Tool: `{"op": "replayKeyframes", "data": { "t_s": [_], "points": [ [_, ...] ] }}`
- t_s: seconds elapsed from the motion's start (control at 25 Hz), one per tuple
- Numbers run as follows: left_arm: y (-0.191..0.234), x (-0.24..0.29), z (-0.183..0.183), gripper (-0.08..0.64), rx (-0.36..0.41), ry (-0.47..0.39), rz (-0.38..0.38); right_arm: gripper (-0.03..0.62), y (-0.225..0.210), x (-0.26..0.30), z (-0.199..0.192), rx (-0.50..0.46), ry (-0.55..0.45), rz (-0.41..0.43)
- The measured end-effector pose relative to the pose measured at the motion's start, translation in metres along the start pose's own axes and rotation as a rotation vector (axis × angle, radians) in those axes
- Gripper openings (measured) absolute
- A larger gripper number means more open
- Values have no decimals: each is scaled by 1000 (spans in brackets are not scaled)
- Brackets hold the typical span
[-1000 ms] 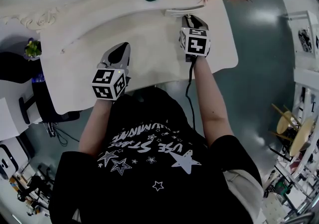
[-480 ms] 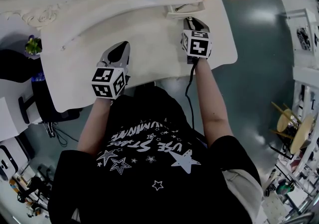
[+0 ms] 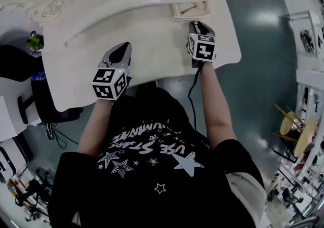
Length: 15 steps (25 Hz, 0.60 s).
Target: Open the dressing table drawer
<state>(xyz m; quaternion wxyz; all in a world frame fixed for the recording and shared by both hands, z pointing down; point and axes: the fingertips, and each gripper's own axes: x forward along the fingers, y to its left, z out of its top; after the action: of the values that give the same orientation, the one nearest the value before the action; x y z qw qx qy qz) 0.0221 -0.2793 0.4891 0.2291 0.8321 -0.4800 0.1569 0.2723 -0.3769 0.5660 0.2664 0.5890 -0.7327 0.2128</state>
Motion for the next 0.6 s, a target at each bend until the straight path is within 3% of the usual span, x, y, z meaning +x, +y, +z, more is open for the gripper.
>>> {"op": "replayKeyframes", "data": {
  "t_s": [0.6],
  "points": [
    [-1, -6, -3, 2, 7, 0, -23, 124, 0, -10, -3, 8, -40, -7]
  ]
}}
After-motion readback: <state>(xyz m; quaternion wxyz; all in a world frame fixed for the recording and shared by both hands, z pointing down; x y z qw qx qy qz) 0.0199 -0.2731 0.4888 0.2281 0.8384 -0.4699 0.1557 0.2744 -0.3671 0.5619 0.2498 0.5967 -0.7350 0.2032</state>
